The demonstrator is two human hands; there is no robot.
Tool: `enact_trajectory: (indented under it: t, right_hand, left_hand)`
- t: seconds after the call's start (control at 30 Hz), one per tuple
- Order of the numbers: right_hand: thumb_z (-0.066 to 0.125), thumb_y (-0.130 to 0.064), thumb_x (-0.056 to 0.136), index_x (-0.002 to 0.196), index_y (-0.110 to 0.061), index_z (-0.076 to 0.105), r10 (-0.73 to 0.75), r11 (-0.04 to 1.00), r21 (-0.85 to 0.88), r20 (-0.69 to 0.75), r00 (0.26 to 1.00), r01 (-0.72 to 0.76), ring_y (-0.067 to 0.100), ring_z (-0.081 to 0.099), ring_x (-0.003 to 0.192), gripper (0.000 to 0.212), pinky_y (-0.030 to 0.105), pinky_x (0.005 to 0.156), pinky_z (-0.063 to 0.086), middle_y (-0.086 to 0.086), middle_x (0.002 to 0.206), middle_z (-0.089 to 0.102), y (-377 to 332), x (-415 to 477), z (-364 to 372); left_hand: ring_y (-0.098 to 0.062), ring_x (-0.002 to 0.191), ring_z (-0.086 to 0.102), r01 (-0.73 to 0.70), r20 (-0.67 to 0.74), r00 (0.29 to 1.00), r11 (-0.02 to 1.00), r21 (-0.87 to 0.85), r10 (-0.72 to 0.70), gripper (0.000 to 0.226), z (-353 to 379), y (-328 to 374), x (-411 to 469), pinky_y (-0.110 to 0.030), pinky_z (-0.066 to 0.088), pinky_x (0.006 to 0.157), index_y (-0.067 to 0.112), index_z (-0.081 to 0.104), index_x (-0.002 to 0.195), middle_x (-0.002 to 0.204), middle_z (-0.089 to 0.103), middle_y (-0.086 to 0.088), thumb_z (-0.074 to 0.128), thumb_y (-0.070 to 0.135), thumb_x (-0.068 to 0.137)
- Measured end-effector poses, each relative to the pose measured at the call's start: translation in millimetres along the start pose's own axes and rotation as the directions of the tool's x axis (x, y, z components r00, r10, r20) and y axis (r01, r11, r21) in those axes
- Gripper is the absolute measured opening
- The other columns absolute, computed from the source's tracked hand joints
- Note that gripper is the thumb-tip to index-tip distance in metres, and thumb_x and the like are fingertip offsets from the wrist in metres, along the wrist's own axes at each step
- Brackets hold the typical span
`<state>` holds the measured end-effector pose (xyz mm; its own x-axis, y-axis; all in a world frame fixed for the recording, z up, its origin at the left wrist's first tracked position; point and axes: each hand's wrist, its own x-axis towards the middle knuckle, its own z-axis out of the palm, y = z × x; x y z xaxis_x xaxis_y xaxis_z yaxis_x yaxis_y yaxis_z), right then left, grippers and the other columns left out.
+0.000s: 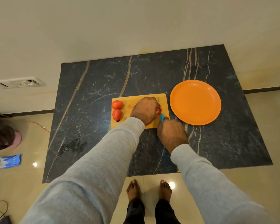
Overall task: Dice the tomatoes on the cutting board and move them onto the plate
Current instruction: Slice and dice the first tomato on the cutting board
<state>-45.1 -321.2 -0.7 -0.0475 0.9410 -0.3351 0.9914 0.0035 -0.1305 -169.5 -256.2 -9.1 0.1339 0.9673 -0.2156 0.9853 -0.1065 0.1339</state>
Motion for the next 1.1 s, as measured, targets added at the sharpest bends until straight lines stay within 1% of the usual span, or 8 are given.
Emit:
enact_trajectory:
  t: [0.13,0.37,0.5,0.6,0.73,0.9,0.97,1.1]
  right_hand:
    - [0.045,-0.039,0.105,0.123,-0.012,0.056,-0.004,0.999,-0.032,0.052,0.999,0.005,0.026,0.068,0.092,0.034,0.035,0.072,0.053,0.007,0.103,0.068,2.9,-12.7,3.2]
    - [0.041,-0.043,0.106,0.127,-0.012,0.057,0.002,1.000,-0.022,0.061,0.998,-0.001,0.022,0.068,0.087,0.041,0.032,0.068,0.052,0.004,0.099,0.069,11.3,-38.3,13.7]
    - [0.039,-0.049,0.105,0.124,-0.014,0.059,0.038,0.995,0.097,-0.005,0.999,-0.038,0.021,0.067,0.083,0.045,0.033,0.070,0.056,0.003,0.092,0.068,16.6,-49.3,9.0]
    - [0.038,-0.051,0.104,0.120,-0.016,0.060,0.018,0.993,0.121,-0.077,0.997,-0.008,0.021,0.066,0.078,0.045,0.034,0.067,0.058,0.003,0.086,0.066,12.6,-45.8,3.3]
    - [0.041,-0.050,0.104,0.113,-0.015,0.061,0.002,0.994,0.110,-0.052,0.999,0.004,0.020,0.062,0.075,0.041,0.032,0.065,0.055,0.001,0.082,0.059,2.8,-31.2,0.0]
    - [0.050,-0.039,0.102,0.116,-0.012,0.065,0.029,0.996,0.084,0.004,1.000,-0.029,0.028,0.067,0.089,0.034,0.034,0.069,0.052,0.008,0.098,0.067,-8.3,-8.1,-5.1]
    - [0.050,-0.035,0.102,0.115,-0.011,0.065,0.029,0.996,0.081,0.006,1.000,-0.029,0.030,0.067,0.092,0.031,0.035,0.068,0.049,0.010,0.101,0.068,-12.4,-0.5,-9.3]
    - [0.050,-0.034,0.103,0.117,-0.012,0.064,0.029,0.999,0.043,0.018,0.999,-0.029,0.030,0.068,0.093,0.030,0.036,0.071,0.053,0.009,0.102,0.068,-14.9,-1.1,-10.9]
  left_hand:
    - [-0.027,0.118,0.064,-0.006,-0.002,1.000,1.000,0.029,0.007,0.036,0.5,-0.2,-0.4,-0.042,0.053,0.106,0.020,0.066,0.139,0.133,0.067,-0.006,0.061,0.029,0.105]
    - [-0.028,0.114,0.066,-0.014,-0.012,1.000,1.000,-0.011,0.014,0.032,0.3,-3.9,-0.2,-0.044,0.057,0.102,0.022,0.070,0.135,0.128,0.069,-0.004,0.062,0.027,0.104]
    - [-0.027,0.114,0.065,-0.001,0.003,1.000,0.999,-0.039,0.001,0.031,3.4,-7.4,-1.2,-0.045,0.057,0.101,0.023,0.070,0.134,0.129,0.068,-0.004,0.062,0.028,0.105]
    - [-0.027,0.117,0.065,0.004,-0.002,1.000,0.999,-0.053,-0.004,0.031,4.7,-10.4,-1.8,-0.045,0.056,0.104,0.025,0.070,0.135,0.131,0.068,-0.002,0.061,0.026,0.105]
    - [-0.025,0.113,0.066,-0.005,-0.033,0.999,0.999,-0.046,0.004,0.029,6.8,-10.6,-2.2,-0.042,0.058,0.102,0.025,0.071,0.133,0.129,0.069,-0.001,0.059,0.028,0.106]
    - [-0.025,0.111,0.066,-0.013,-0.025,1.000,0.999,-0.048,0.011,0.030,6.3,-12.3,0.9,-0.041,0.057,0.101,0.023,0.071,0.132,0.128,0.069,-0.001,0.059,0.033,0.106]
    - [-0.025,0.108,0.067,-0.020,-0.018,1.000,0.999,-0.043,0.020,0.030,6.3,-12.1,1.2,-0.041,0.058,0.099,0.021,0.072,0.129,0.125,0.070,-0.002,0.058,0.036,0.106]
    - [-0.025,0.106,0.068,-0.041,-0.013,0.999,0.999,0.016,0.041,0.032,7.6,-11.4,0.3,-0.041,0.059,0.098,0.019,0.071,0.129,0.124,0.070,-0.004,0.057,0.038,0.107]
